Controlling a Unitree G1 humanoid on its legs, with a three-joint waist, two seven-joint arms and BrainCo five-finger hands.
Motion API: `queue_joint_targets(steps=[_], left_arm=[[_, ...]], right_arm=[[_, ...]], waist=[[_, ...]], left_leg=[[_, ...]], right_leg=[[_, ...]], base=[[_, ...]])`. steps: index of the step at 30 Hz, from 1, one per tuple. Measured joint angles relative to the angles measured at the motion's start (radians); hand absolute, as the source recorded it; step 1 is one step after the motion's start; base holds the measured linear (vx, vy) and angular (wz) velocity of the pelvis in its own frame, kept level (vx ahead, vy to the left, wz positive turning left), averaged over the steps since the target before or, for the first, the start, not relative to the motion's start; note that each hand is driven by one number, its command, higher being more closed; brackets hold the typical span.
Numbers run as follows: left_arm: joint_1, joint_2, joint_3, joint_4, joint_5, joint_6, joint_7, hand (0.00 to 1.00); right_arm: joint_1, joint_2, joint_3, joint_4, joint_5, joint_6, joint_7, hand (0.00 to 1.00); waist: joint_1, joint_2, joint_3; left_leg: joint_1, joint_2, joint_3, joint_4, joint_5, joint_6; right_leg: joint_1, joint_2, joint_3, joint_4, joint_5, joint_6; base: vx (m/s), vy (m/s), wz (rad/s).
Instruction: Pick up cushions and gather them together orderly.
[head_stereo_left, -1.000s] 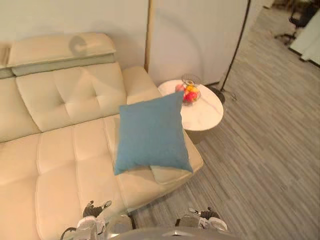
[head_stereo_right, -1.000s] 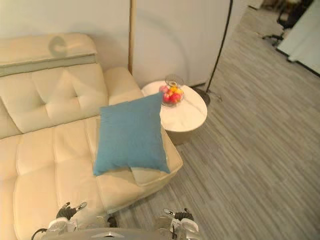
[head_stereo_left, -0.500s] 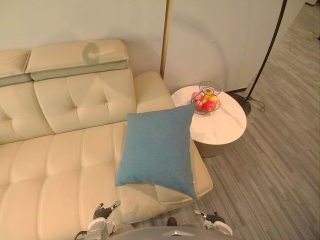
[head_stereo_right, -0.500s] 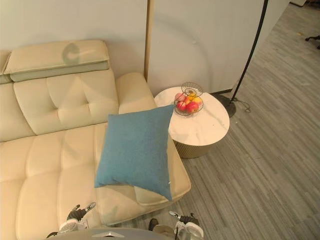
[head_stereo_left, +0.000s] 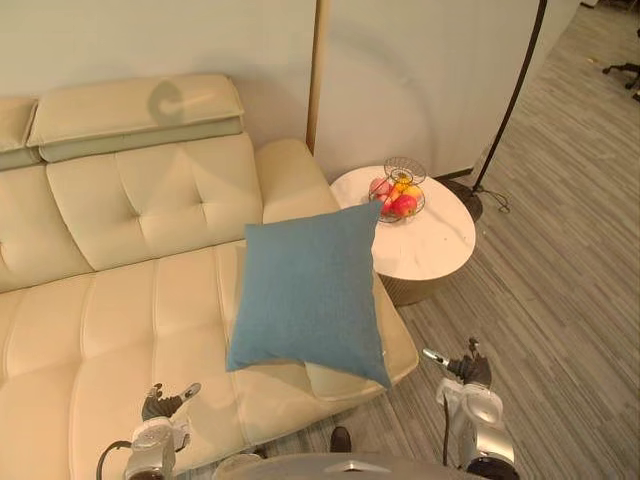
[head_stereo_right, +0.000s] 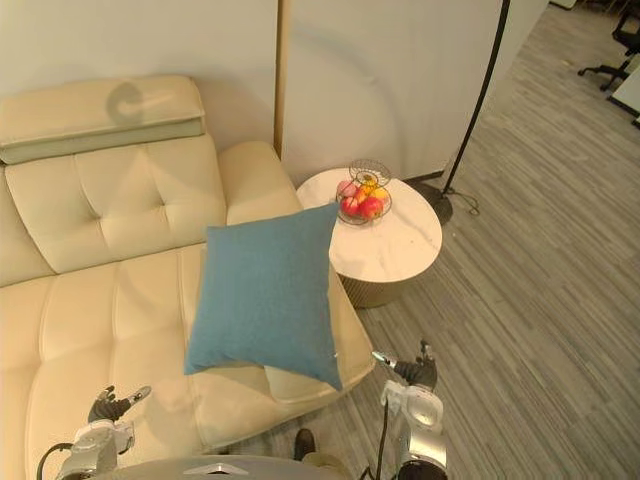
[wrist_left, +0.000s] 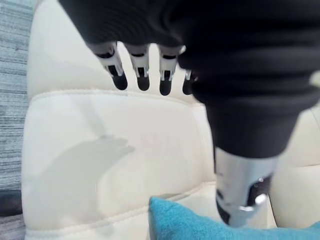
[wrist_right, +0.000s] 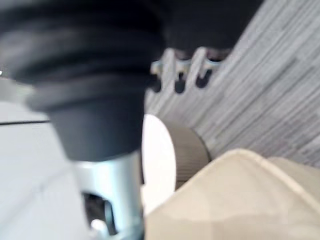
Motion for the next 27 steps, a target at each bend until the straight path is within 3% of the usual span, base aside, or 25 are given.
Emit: queue_joint_targets(steps=[3,7,11,17,20,21,22,27], left_arm=[[-0.026,0.005,-0.021,-0.032,-0.001,0.000,0.005,0.00],[-0.146,0.032,-0.089,-0.054,-0.020,-0.001,0.021,0.00],[-0.336,0.033,-0.155,-0.056,-0.041,-0.010,0.046,0.00],[-0.550,0.044,-0.235,-0.031,-0.048,-0.011,0.059,0.00],[-0.651,0.052,-0.277,-0.002,-0.060,-0.011,0.069,0.00],[-0.682,0.052,-0.293,0.003,-0.062,-0.011,0.070,0.00],[-0.713,0.052,-0.298,0.005,-0.067,-0.010,0.072,1.00],[-0.848,0.068,-0.317,0.006,-0.099,-0.008,0.095,1.00]], right_arm=[[-0.024,-0.004,0.049,-0.039,0.000,-0.001,0.002,0.00],[-0.123,-0.020,0.135,-0.108,-0.001,-0.010,0.002,0.00],[-0.274,-0.032,0.237,-0.160,0.000,-0.022,-0.001,0.00],[-0.398,-0.039,0.329,-0.219,-0.001,-0.023,-0.029,0.00],[-0.424,-0.040,0.367,-0.290,-0.001,-0.022,-0.063,0.00],[-0.444,-0.040,0.382,-0.291,-0.002,-0.021,-0.077,1.00],[-0.464,-0.038,0.398,-0.292,-0.002,-0.020,-0.087,1.00],[-0.552,-0.039,0.421,-0.337,-0.040,-0.011,-0.138,1.00]], waist=[[0.003,-0.001,0.006],[0.002,-0.014,0.074],[0.001,-0.020,0.177],[0.005,-0.019,0.277],[0.001,-0.018,0.291],[0.002,-0.019,0.305],[0.001,-0.019,0.314],[0.001,-0.021,0.339]], left_leg=[[-0.024,-0.001,0.013,0.004,0.001,0.001],[-0.124,-0.004,0.019,0.057,0.002,0.005],[-0.321,0.014,0.018,0.219,-0.032,0.014],[-0.532,0.052,0.005,0.400,-0.075,0.025],[-0.634,0.061,0.002,0.450,-0.077,0.029],[-0.650,0.064,0.002,0.461,-0.075,0.033],[-0.671,0.069,0.002,0.476,-0.074,0.033],[-0.787,0.079,-0.005,0.506,-0.063,0.029]], right_leg=[[-0.024,0.000,0.017,-0.012,0.017,0.001],[-0.101,-0.005,0.028,-0.014,0.056,0.001],[-0.224,-0.007,0.039,-0.013,0.116,0.001],[-0.367,0.012,0.041,0.033,0.143,-0.001],[-0.462,0.015,0.036,0.073,0.145,-0.003],[-0.476,0.016,0.035,0.082,0.146,-0.004],[-0.495,0.018,0.032,0.092,0.146,-0.004],[-0.595,0.022,0.020,0.098,0.162,-0.014]], base=[[-0.04,0.002,-0.14],[-0.11,-0.003,-0.07],[-0.14,0.007,-0.03],[-0.19,-0.005,-0.02],[-0.17,-0.016,0.00],[-0.10,-0.013,-0.02],[-0.11,-0.028,-0.03],[-0.08,-0.044,0.00]])
